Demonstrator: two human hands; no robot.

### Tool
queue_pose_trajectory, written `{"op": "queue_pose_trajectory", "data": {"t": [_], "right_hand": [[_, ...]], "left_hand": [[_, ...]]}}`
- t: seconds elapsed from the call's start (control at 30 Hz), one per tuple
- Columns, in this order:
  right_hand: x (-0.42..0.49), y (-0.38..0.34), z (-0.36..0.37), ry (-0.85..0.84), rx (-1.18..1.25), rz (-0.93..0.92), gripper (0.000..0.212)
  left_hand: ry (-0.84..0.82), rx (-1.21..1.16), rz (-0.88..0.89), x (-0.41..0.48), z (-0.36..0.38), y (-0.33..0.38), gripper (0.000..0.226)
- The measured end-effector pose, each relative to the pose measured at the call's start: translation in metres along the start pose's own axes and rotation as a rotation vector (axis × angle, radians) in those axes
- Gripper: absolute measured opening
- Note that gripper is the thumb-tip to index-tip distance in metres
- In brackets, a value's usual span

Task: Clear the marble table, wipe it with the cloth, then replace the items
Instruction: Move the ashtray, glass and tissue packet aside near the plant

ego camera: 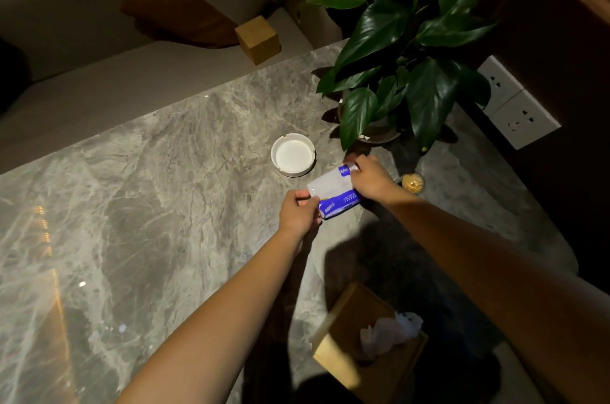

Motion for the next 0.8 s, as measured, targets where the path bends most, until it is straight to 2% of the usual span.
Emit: {"op": "queue_pose_trajectory", "data": {"t": [0.17, 0.27, 0.37, 0.53, 0.67, 0.8], "right_hand": [[0.008, -0.001, -0.004, 0.032, 0.032, 0.089, 0.038], [0.003, -0.001, -0.001, 0.049, 0.084, 0.089, 0.039], [-0.004, 0.000, 0.000, 0.047, 0.134, 0.079, 0.042], [-0.017, -0.003, -0.003, 0.070, 0.211, 0.014, 0.051], [-0.039, -0.009, -0.013, 0.177, 0.180, -0.029, 0.049], [-0.064, -0.025, -0.017, 0.250, 0.134, -0.138, 0.051]], "left_hand": [[0.012, -0.017, -0.040, 0.010, 0.011, -0.001, 0.018], [-0.002, 0.022, -0.043, 0.012, 0.012, -0.003, 0.033], [-0.029, 0.044, -0.024, 0.007, 0.012, 0.001, 0.037], [-0.098, 0.071, -0.021, -0.008, 0.014, 0.001, 0.035], [-0.109, 0.119, -0.008, -0.026, 0.010, 0.001, 0.054], [-0.138, 0.112, 0.071, -0.053, -0.006, 0.011, 0.053]]}}
Point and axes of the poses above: each hand's wrist, its own x-axis towards the middle knuckle, its own z-axis out of the palm, y = z × x, the point moved 9 cm from there along x, towards the middle knuckle, and after that the axes turned 11 degrees about -x, right-handed, at the moved point
